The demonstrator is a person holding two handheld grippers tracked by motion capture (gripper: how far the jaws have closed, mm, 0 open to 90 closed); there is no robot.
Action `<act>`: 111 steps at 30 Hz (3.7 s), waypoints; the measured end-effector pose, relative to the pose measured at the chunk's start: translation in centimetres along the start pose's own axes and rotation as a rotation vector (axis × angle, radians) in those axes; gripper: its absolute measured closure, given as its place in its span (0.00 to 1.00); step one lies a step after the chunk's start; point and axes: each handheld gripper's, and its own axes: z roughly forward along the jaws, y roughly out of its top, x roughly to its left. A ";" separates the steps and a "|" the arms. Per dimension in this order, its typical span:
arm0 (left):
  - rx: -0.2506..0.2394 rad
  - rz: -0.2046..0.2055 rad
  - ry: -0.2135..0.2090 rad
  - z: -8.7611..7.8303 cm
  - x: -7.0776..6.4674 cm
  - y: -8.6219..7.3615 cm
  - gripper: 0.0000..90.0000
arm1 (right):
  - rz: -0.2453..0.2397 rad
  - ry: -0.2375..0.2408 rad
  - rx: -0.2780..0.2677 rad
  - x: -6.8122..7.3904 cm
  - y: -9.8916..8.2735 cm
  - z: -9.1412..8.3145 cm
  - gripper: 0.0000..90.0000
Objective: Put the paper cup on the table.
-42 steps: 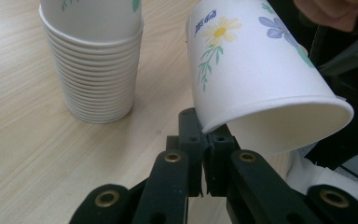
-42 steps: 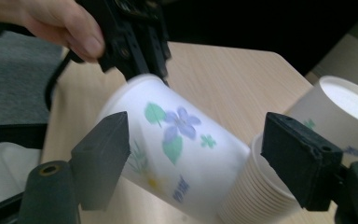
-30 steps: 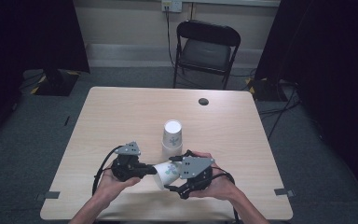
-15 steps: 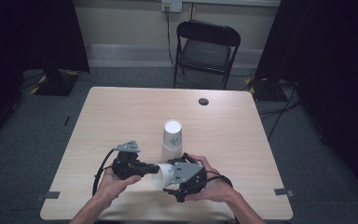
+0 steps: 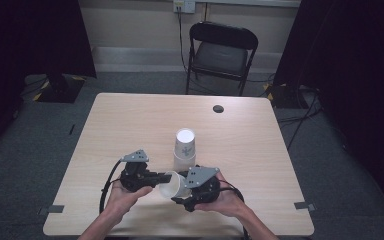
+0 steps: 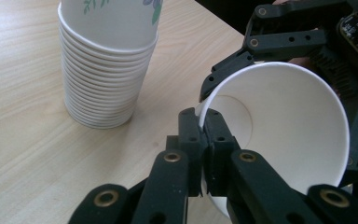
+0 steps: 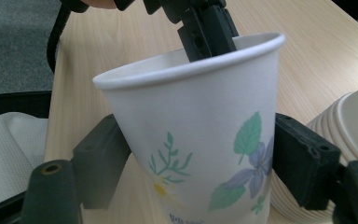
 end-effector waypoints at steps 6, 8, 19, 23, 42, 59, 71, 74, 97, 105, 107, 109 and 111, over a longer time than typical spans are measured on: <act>0.011 -0.019 -0.013 0.0 0.1 0.0 0.98 | -0.065 -0.046 -0.012 0.8 0.5 0.4 0.25; 0.030 -0.026 -0.029 0.3 0.0 0.0 0.98 | -0.078 -0.040 -0.020 1.0 0.7 0.5 0.23; 0.060 -0.047 -0.039 0.8 0.0 -0.2 0.98 | -0.104 -0.036 -0.023 1.5 0.8 0.8 0.27; 0.038 -0.054 -0.024 0.7 0.0 -0.2 0.93 | -0.106 -0.052 -0.038 1.5 0.8 0.6 0.32; -0.042 0.003 -0.011 -0.4 -0.2 0.1 0.55 | 0.067 -0.082 -0.067 0.0 -0.5 -0.6 0.31; -0.103 0.044 0.193 -2.2 0.7 -0.3 0.25 | 0.250 -0.140 -0.142 -2.0 -2.6 -3.4 0.31; -0.112 0.023 0.257 -4.1 2.4 -1.7 0.17 | 0.338 -0.238 -0.181 -4.0 -3.8 -5.2 0.30; -0.105 0.019 0.297 -4.5 2.8 -2.0 0.18 | 0.366 -0.268 -0.201 -4.8 -3.9 -5.4 0.30; -0.104 0.028 0.423 -6.5 4.6 -3.6 0.18 | 0.515 -0.467 -0.161 -10.6 -7.7 -5.3 0.30; -0.105 -0.001 0.457 -7.1 5.9 -3.8 0.18 | 0.543 -0.521 -0.105 -13.2 -9.3 -4.3 0.30; -0.106 -0.004 0.459 -7.1 6.0 -3.8 0.18 | 0.543 -0.536 -0.097 -13.6 -9.5 -3.9 0.29; -0.101 -0.002 0.464 -7.1 6.1 -3.8 0.18 | 0.551 -0.541 -0.088 -14.0 -9.8 -3.5 0.29; -0.100 -0.003 0.467 -7.1 6.2 -3.9 0.18 | 0.556 -0.539 -0.077 -14.2 -10.2 -3.1 0.28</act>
